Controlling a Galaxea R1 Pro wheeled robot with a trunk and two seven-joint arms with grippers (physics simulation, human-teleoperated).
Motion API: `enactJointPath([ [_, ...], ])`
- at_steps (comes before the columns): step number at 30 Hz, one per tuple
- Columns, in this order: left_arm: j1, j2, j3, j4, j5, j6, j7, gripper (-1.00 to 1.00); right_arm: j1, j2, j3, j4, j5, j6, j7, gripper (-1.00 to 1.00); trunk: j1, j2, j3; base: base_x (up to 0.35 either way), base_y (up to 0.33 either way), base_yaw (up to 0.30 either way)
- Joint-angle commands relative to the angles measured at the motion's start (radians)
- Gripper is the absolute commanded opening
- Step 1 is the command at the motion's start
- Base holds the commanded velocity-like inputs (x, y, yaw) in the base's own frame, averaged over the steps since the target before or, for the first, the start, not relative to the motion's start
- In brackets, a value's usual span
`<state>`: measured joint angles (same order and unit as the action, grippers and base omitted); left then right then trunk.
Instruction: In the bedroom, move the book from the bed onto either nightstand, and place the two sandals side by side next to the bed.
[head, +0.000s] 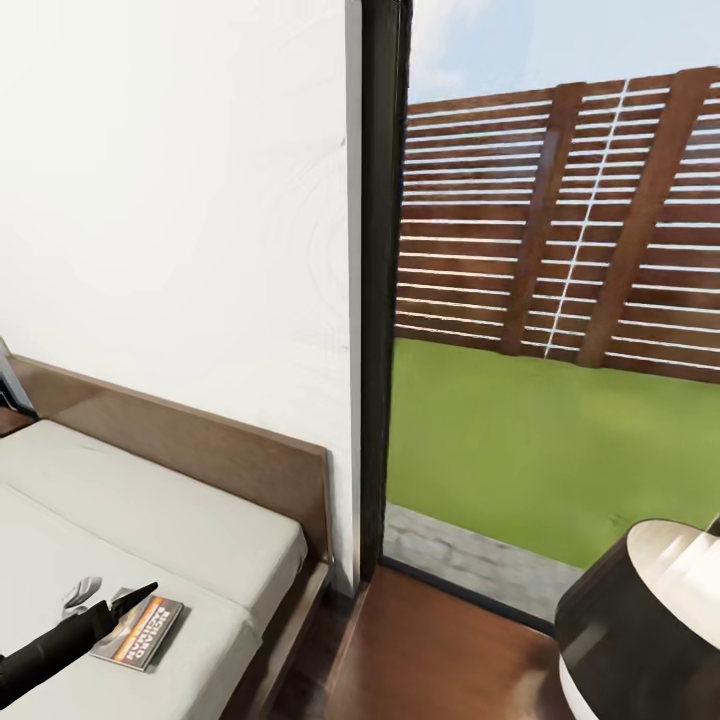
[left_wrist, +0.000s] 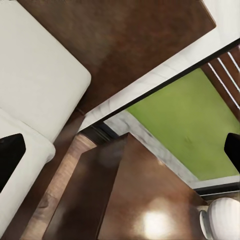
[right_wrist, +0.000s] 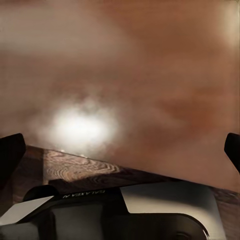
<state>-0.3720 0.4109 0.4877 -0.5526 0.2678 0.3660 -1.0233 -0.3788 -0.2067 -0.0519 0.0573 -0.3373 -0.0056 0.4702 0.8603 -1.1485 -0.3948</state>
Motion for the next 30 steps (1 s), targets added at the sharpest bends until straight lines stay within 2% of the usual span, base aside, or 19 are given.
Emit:
enactJointPath([
  [1, -0.001, 0.000, 0.002, 0.000, 0.004, 0.010, -0.003, 1.00, -0.002, 0.000, -0.005, 0.004, -0.004, -0.001, 0.005, 1.00, -0.004, 0.007, 0.002, 0.000, 0.000, 0.000],
  [30, -0.001, -0.001, 0.002, 0.000, 0.004, 0.010, -0.002, 1.00, -0.002, 0.000, -0.005, 0.004, -0.004, -0.001, 0.005, 1.00, -0.115, 0.210, 0.093, 0.000, 0.000, 0.000],
])
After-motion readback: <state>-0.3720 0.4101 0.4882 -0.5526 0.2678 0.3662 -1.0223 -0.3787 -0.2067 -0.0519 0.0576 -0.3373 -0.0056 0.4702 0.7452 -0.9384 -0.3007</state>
